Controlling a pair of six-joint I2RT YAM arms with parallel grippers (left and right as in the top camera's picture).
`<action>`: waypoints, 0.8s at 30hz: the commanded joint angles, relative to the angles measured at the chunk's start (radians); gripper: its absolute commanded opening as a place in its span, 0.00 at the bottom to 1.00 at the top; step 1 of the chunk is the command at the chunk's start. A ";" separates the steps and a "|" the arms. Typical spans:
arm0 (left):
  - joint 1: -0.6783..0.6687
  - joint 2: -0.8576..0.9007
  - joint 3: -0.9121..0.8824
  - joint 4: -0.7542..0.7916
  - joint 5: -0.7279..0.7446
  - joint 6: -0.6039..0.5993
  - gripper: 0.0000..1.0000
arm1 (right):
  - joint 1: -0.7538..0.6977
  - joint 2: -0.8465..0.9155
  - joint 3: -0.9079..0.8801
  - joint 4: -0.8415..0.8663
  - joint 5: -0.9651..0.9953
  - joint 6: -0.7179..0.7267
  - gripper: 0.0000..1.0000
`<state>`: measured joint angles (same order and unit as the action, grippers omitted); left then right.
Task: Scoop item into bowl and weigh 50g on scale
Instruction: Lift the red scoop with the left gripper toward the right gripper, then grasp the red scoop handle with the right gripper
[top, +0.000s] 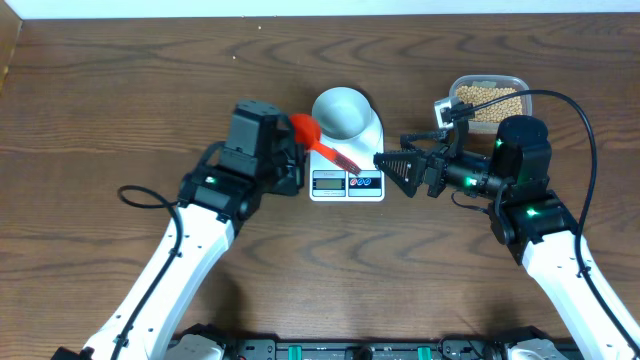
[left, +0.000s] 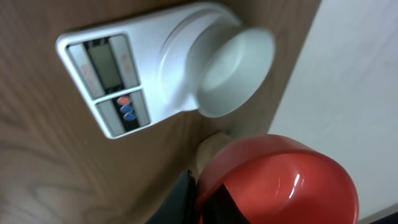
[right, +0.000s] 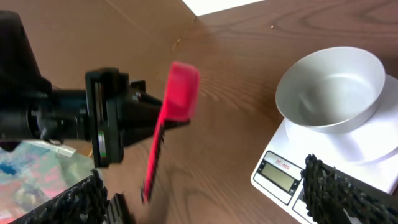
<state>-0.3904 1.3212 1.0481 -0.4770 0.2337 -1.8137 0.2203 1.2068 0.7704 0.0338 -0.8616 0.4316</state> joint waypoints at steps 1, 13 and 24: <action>-0.042 0.034 0.002 -0.026 -0.010 -0.062 0.07 | 0.004 -0.002 0.024 0.000 -0.051 0.025 0.99; -0.122 0.117 0.002 0.028 -0.009 -0.242 0.07 | 0.005 -0.002 0.024 -0.111 0.041 0.070 0.66; -0.122 0.117 0.002 0.069 0.055 -0.253 0.07 | 0.102 -0.001 0.024 -0.105 0.120 0.070 0.54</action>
<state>-0.5110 1.4384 1.0477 -0.4103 0.2653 -2.0235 0.2897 1.2068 0.7731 -0.0711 -0.7876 0.4976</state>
